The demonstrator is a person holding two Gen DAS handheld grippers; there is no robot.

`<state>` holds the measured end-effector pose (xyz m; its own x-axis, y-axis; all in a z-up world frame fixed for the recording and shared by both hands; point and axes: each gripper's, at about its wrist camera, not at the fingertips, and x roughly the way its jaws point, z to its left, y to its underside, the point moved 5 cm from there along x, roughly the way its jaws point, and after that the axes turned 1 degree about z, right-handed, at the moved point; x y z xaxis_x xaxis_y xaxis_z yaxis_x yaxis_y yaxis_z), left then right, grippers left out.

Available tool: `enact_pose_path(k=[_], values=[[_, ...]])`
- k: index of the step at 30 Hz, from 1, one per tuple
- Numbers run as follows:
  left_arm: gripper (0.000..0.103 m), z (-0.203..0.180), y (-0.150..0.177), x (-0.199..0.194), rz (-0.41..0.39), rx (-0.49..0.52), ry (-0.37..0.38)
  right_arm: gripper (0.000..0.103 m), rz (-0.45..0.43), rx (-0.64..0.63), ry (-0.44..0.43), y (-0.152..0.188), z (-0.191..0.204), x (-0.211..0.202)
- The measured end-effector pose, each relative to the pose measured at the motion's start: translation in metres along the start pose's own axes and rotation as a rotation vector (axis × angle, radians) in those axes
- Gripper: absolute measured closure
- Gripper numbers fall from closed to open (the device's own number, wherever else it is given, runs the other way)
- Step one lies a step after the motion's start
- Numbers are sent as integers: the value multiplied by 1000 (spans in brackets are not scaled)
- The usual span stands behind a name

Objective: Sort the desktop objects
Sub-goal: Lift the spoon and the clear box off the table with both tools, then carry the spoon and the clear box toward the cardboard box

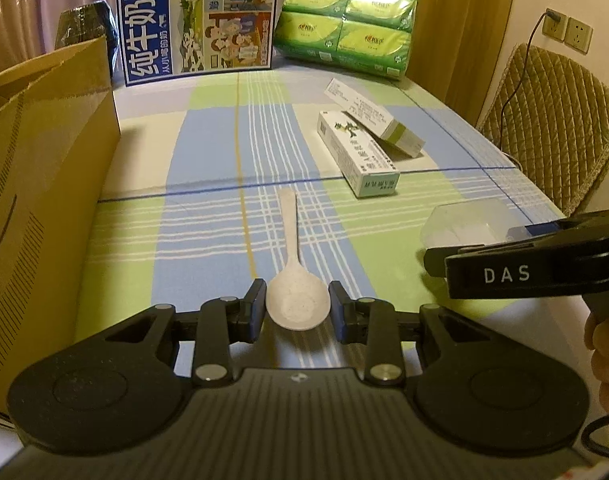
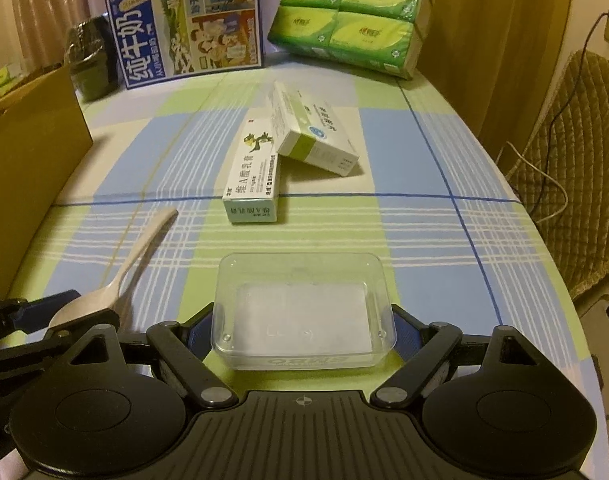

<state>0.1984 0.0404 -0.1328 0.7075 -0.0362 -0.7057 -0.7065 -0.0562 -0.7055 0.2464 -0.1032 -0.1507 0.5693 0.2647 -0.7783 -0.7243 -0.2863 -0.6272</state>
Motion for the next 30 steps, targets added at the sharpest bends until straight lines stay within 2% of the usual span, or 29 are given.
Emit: enact_pose_path(k=[11, 18, 30], values=[[75, -2, -1, -12, -19, 26, -6, 20, -33, 36, -7, -2, -5, -16], [75, -6, -7, -26, -39, 35, -9, 20, -61, 69, -9, -1, -3, -50], [75, -8, -32, -107, -139, 19, -32, 20, -161, 76, -36, -4, 25, -143]])
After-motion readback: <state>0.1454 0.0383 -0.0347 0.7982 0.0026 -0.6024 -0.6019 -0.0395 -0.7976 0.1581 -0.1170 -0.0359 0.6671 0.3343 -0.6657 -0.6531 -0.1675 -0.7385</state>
